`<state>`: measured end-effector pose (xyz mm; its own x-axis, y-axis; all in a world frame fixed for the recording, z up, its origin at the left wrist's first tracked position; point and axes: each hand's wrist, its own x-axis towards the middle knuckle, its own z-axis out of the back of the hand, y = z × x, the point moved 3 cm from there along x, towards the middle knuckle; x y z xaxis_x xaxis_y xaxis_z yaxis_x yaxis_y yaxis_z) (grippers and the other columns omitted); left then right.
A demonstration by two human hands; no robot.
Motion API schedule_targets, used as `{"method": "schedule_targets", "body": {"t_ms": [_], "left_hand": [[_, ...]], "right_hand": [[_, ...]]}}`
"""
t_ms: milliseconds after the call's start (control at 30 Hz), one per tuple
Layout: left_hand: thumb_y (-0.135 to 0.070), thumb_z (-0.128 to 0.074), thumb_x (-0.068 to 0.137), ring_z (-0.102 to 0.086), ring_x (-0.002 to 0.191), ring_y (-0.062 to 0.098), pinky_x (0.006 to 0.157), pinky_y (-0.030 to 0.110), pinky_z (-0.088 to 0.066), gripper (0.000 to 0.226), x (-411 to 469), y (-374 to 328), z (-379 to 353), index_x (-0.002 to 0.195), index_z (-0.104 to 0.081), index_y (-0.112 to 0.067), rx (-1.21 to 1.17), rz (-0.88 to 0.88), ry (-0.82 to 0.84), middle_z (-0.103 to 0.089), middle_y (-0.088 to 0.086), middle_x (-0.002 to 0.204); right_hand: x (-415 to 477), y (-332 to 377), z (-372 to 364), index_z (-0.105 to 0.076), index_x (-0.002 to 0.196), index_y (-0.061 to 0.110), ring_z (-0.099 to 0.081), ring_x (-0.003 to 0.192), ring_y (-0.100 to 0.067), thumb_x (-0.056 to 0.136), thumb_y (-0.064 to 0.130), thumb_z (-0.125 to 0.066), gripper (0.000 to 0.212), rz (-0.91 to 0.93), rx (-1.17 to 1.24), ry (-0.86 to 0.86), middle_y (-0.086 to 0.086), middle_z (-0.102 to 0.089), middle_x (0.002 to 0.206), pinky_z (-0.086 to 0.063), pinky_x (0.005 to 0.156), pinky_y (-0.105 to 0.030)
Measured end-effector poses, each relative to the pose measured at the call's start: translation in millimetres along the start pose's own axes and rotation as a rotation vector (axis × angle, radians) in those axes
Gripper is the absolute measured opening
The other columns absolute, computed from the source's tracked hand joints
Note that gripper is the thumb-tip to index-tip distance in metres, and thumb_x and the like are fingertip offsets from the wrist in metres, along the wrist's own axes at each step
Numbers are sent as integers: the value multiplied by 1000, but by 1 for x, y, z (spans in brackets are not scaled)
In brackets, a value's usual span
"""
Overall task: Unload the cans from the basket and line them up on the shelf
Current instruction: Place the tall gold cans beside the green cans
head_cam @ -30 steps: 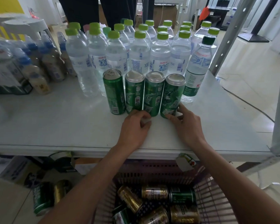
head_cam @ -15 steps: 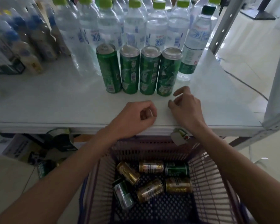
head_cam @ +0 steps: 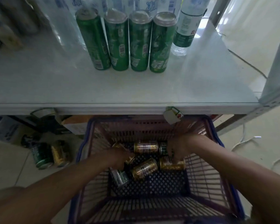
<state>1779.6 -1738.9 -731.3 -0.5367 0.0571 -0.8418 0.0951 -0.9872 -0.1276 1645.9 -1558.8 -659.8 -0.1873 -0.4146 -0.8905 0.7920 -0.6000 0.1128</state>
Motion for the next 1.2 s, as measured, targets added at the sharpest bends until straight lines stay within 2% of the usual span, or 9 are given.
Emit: {"method": "schedule_targets", "body": {"t_ms": [67,200,300,367,533,667,800,1033,1200], "left_hand": [[-15,-56,100,-48,135,30,106,31,-42,61,12,3,-18,156,-31,-11,-50,44,22,-40,16,155],[-14,-64,94,-58,125,28,95,31,-49,60,26,-5,-50,149,-41,-4,-70,85,19,-53,17,143],[-23,-65,92,-65,113,26,75,27,-47,40,30,-24,-61,128,-62,-6,-82,50,18,-66,14,128],[-36,-67,89,-66,109,27,73,28,-44,45,34,-36,-64,126,-62,-11,-62,50,-64,-67,11,123],[-49,-65,88,-64,108,27,75,30,-44,53,43,-50,-58,124,-58,-10,-34,31,-376,-63,10,123],[-49,-69,88,-60,114,30,86,35,-50,61,54,-56,-62,128,-56,-5,-24,-46,-379,-59,15,129],[-35,-72,89,-58,118,28,90,33,-49,59,62,-55,-69,135,-51,-6,-125,-49,-393,-56,14,136],[-35,-68,92,-42,137,31,109,33,-39,81,75,-55,-73,156,-26,-7,-272,-10,-375,-38,16,154],[-33,-78,85,-50,131,26,106,36,-46,78,62,-52,-52,149,-40,-13,-486,-51,-284,-45,9,149]], "right_hand": [[29,-16,-21,-67,122,12,-54,74,-15,93,25,-71,32,-92,-30,42,0,-60,91,-43,61,-27],[67,-32,-59,-60,138,6,-49,67,-10,92,11,-71,48,-146,60,83,-7,-65,110,-42,55,-21],[87,-27,-81,-57,141,10,-66,102,-23,92,19,-72,52,-82,14,-65,-9,-66,126,-48,76,-28],[95,-26,-91,-57,141,8,-63,122,-30,91,12,-73,53,-73,62,-56,-13,-62,134,-50,90,-31],[88,-16,-110,-52,146,11,-60,125,-34,106,20,-52,41,-85,44,-262,-15,-60,138,-50,102,-43],[93,-7,-128,-50,148,18,-49,137,-32,98,29,-65,53,-111,-192,-170,-10,-52,148,-41,111,-44],[99,-15,-133,-48,148,11,-54,133,-30,86,24,-80,71,-131,-151,-40,-13,-54,146,-49,107,-40],[51,-16,-80,-38,154,27,-55,128,-21,77,32,-86,91,103,286,-304,-2,-56,144,-43,98,-22],[-16,-14,-30,-44,135,48,-59,109,2,72,48,-86,76,299,480,-497,22,-62,126,-45,85,-13]]}}
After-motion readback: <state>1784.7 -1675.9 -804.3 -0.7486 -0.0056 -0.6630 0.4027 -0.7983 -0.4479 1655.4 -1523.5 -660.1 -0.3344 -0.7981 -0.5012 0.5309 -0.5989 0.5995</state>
